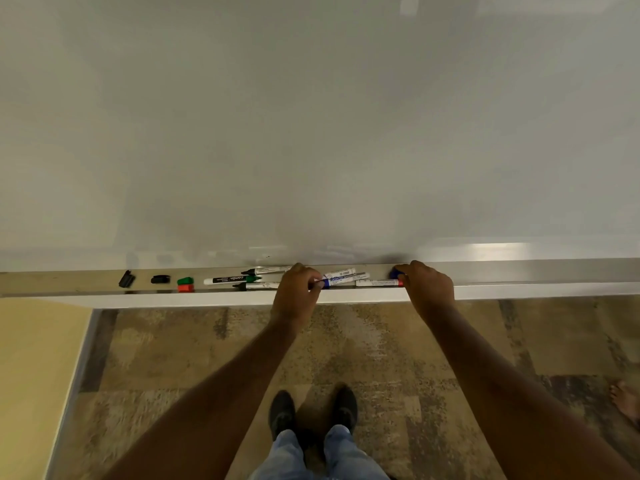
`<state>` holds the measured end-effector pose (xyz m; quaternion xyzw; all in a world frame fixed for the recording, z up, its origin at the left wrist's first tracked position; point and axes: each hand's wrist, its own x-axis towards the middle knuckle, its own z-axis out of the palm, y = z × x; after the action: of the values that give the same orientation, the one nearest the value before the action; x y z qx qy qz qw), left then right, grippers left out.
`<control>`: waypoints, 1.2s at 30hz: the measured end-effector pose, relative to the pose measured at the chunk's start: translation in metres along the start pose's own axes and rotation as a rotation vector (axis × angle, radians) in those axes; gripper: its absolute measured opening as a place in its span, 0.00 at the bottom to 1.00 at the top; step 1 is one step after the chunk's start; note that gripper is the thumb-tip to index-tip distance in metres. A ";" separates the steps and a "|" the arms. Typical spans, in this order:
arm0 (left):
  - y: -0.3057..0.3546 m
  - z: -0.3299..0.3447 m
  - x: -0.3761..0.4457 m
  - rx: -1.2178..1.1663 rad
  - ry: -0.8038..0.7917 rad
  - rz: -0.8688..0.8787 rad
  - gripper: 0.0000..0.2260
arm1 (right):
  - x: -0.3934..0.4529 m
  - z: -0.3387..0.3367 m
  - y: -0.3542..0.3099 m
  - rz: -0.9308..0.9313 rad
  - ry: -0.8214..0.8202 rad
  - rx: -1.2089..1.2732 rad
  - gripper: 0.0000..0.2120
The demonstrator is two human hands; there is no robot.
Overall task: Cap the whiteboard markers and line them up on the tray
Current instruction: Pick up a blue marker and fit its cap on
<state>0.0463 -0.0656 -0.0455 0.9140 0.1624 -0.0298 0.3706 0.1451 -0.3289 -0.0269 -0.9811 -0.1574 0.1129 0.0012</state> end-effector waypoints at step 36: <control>-0.004 -0.016 -0.031 -0.371 -0.014 -0.184 0.08 | -0.026 0.019 -0.048 -0.054 -0.038 0.793 0.06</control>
<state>0.0150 -0.0603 -0.0314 0.8112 0.2452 -0.0397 0.5293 0.1018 -0.2923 -0.0374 -0.8977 -0.1273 0.1829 0.3802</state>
